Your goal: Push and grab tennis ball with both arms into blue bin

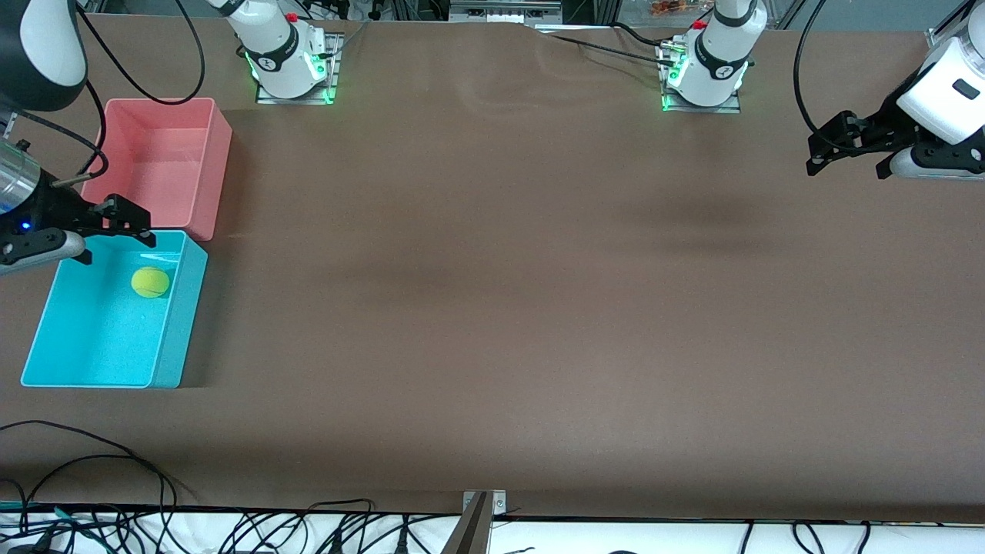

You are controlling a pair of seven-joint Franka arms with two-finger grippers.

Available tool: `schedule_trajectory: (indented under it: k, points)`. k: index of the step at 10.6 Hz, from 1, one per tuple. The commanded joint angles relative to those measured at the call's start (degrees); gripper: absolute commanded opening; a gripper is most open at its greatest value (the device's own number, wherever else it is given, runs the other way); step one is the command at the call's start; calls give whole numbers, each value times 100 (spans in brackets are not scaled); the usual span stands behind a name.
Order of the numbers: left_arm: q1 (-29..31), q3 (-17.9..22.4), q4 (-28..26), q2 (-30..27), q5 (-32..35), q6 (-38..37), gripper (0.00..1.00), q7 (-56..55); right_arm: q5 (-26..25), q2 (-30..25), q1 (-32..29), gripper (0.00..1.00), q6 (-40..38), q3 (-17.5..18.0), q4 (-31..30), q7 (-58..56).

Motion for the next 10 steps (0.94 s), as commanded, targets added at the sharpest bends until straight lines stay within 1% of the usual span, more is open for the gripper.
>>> schedule_trajectory:
  k: [1,4,6,7,9,10]
  points:
    - [-18,13,149,69,-12,-125,100,-26,-265,-287,1,100,-399,137,164,920]
    - [-26,4,149,69,-21,-134,100,-26,-142,-604,-60,100,-891,128,164,1297]
    - [-61,4,149,69,-12,-143,100,-26,-54,-780,-60,100,-1005,119,164,1361]
    - [-70,-4,158,69,-12,-143,100,-26,164,-798,-60,100,-1015,102,181,1474]
    - [-70,-13,158,69,-21,-143,100,-26,140,-903,-52,100,-1181,119,182,1676]
    - [-70,-13,158,69,-21,-143,100,-26,131,-904,-43,100,-1182,137,199,1964]
